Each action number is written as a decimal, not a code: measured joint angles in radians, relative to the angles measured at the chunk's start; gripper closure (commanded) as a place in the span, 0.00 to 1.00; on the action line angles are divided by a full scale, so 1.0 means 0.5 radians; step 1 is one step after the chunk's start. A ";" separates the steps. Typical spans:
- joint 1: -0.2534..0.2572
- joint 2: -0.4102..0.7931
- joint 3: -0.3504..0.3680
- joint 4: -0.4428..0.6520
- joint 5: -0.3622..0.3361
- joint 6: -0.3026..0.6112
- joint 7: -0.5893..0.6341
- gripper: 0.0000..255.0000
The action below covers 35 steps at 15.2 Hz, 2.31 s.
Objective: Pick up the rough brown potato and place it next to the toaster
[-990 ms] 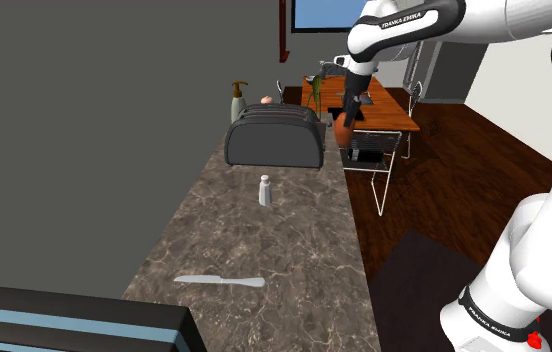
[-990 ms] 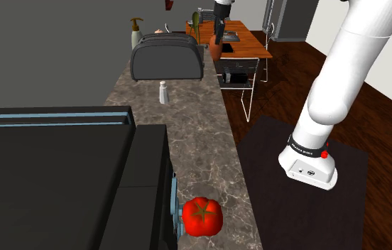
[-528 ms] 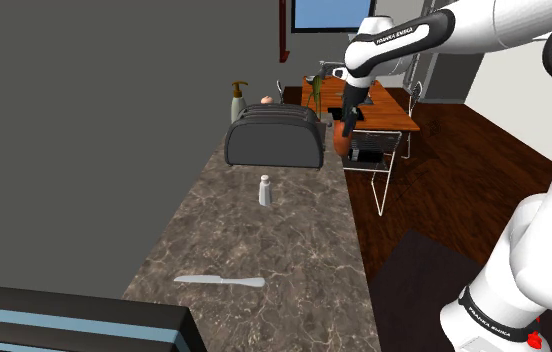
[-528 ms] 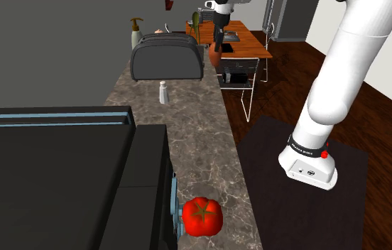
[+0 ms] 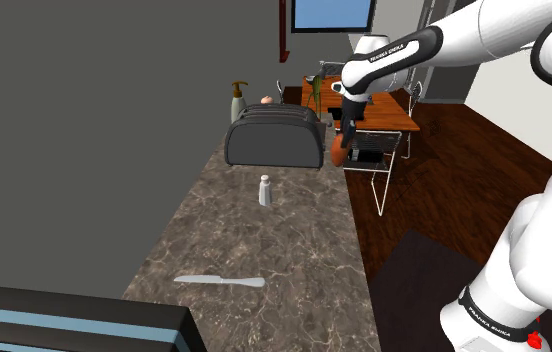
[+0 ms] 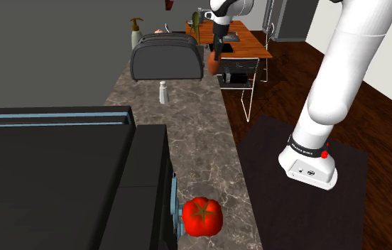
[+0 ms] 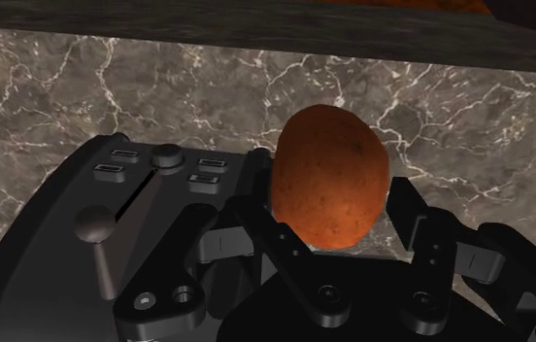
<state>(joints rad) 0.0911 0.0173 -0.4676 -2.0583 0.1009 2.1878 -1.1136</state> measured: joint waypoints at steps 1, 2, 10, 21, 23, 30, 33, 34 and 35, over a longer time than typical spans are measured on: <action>0.000 0.007 0.000 -0.017 0.005 0.023 -0.005 1.00; -0.001 0.023 0.000 -0.023 0.016 0.043 -0.014 1.00; -0.005 0.117 0.005 -0.144 0.091 0.243 -0.073 1.00; -0.032 0.286 0.030 -0.232 0.252 0.498 -0.207 1.00; -0.030 0.302 0.035 -0.231 0.262 0.511 -0.208 1.00; -0.026 0.313 0.039 -0.237 0.266 0.521 -0.201 0.00; -0.026 0.312 0.038 -0.244 0.264 0.522 -0.202 0.00; -0.029 0.312 0.037 -0.243 0.265 0.520 -0.206 0.00; -0.025 0.292 0.031 -0.234 0.244 0.489 -0.190 0.00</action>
<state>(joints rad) 0.0788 0.1632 -0.4522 -2.1751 0.2227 2.4323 -1.2088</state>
